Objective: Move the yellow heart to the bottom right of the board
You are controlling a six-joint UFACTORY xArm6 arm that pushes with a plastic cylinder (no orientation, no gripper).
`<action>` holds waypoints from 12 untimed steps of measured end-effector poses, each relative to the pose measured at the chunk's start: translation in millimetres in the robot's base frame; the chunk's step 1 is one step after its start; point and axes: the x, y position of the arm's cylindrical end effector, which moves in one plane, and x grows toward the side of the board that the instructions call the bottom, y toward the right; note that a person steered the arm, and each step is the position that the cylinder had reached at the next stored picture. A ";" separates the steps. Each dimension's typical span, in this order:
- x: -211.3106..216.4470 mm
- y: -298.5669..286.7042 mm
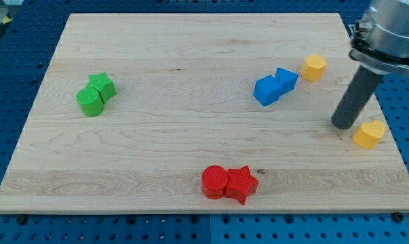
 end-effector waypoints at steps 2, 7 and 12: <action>26.4 72.3; 4.6 60.0; 19.1 17.9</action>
